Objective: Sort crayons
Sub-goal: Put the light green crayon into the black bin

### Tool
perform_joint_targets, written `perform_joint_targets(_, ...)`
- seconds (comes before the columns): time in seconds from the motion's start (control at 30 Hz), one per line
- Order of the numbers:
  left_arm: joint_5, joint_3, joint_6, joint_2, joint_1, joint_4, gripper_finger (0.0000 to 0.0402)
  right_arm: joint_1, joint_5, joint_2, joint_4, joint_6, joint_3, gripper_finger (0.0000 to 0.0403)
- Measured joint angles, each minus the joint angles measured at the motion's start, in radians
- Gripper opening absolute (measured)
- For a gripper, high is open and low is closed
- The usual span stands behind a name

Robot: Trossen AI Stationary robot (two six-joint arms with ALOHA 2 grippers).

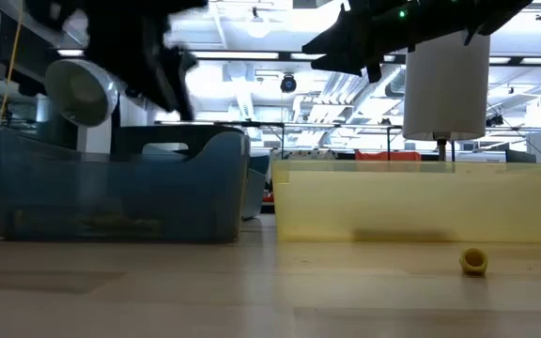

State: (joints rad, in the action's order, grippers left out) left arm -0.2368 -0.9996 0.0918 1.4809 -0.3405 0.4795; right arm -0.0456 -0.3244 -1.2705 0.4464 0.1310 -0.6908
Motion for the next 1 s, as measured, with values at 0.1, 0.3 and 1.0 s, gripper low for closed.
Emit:
perform_joint_targets(0.1, -0.051, 0.025, -0.032, -0.092, 0.0, -0.071, 0.0197, 0.0, 0.0, 0.0, -0.002, 0.0, 0.0, 0.0199)
perform_joint_targets(0.3, -0.08, 0.229, -0.191, -0.257, 0.003, -0.506, 0.0194, 0.0, 0.0, 0.0, -0.008, 0.013, 0.0, 0.0199)
perform_joint_targets(1.0, 0.032, 0.738, -0.226, -0.723, 0.226, -0.965, 0.0193, 0.0, -0.004, 0.0, -0.035, 0.027, 0.0, 0.0199)
